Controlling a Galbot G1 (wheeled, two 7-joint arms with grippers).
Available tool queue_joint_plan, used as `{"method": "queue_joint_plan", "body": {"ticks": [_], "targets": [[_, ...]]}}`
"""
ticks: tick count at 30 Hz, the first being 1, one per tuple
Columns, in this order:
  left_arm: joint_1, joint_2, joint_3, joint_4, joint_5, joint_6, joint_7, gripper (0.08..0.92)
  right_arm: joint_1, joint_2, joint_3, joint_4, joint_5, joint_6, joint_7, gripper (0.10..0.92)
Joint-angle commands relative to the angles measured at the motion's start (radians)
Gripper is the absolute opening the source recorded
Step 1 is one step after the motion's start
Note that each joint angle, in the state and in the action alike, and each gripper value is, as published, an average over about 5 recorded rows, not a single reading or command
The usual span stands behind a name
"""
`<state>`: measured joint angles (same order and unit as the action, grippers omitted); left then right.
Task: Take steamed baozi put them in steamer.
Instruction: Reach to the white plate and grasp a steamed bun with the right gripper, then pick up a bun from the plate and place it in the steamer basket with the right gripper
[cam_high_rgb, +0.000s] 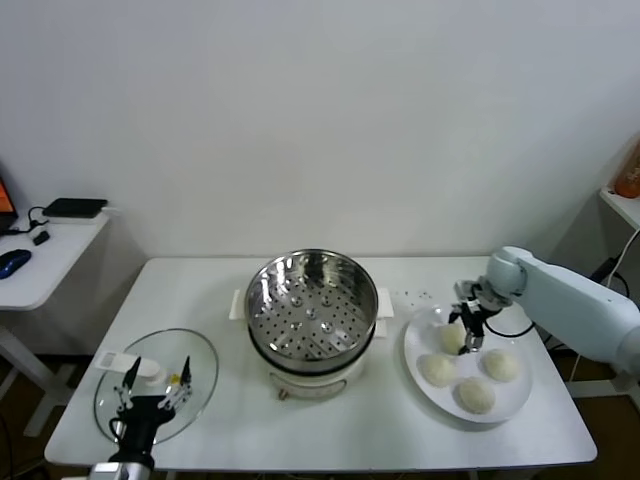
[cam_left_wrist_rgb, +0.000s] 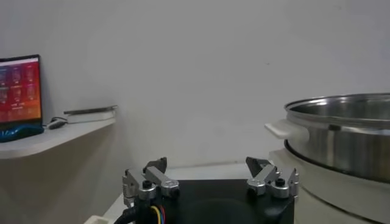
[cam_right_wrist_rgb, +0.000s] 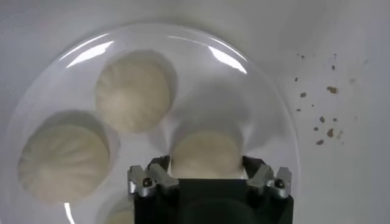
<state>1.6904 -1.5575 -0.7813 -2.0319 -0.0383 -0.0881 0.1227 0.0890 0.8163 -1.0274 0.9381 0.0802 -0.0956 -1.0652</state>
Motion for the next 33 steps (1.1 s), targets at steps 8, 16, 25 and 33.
{"method": "queue_joint_plan", "body": {"ticks": [8, 16, 25, 33], "targets": [[0.002, 0.0, -0.001, -0.003, 0.001, 0.0, -0.001, 0.823, 0.033, -0.012, -0.005, 0.022, 0.016, 0.001, -0.003, 0.661], [0.007, 0.0, -0.002, -0.005, 0.001, -0.001, -0.002, 0.823, 0.23, -0.038, -0.129, 0.131, 0.106, 0.0, -0.01, 0.665], [0.024, 0.003, -0.002, -0.019, 0.011, -0.003, -0.001, 0.823, 0.582, 0.021, -0.36, 0.217, 0.26, 0.1, -0.032, 0.678], [0.033, 0.002, -0.002, -0.032, 0.013, -0.003, -0.001, 0.823, 0.778, 0.14, -0.435, 0.265, 0.278, 0.225, -0.049, 0.679]]}}
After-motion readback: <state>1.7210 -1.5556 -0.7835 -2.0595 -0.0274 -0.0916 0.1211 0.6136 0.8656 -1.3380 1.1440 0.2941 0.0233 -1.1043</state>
